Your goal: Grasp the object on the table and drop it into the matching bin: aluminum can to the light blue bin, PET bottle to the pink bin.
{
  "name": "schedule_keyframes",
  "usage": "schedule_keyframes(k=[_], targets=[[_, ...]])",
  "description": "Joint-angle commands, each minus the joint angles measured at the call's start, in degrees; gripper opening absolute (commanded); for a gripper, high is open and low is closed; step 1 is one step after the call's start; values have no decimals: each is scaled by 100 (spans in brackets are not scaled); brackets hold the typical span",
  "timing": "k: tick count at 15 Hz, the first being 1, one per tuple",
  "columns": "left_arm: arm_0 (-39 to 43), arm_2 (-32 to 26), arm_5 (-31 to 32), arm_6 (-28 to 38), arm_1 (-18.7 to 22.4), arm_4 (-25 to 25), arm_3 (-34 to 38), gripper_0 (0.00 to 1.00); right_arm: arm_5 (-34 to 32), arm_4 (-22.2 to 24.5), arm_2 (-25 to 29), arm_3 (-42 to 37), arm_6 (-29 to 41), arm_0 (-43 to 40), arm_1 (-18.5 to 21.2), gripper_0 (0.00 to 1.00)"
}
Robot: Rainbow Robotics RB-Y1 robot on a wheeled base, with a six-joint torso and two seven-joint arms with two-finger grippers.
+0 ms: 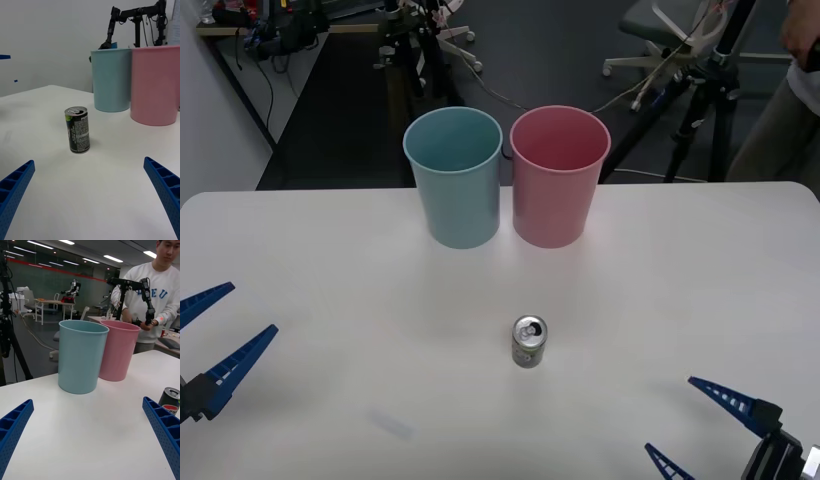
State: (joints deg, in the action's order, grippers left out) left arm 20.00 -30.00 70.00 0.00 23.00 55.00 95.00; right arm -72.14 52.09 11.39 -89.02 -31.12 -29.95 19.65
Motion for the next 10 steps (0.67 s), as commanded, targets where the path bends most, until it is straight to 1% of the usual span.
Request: schedule_keyframes(k=[1,2,6,10], targets=[[0,0,0,0,0,0,0,100,236,82,-278,122,-210,130,-102,100],[0,0,0,0,0,0,0,100,297,117,-330,131,-254,148,-137,100],[0,0,0,0,0,0,0,100,596,627,-418,131,-368,376,-594,100],[0,0,0,0,0,0,0,100,1158,618,-910,131,-395,561,-638,100]])
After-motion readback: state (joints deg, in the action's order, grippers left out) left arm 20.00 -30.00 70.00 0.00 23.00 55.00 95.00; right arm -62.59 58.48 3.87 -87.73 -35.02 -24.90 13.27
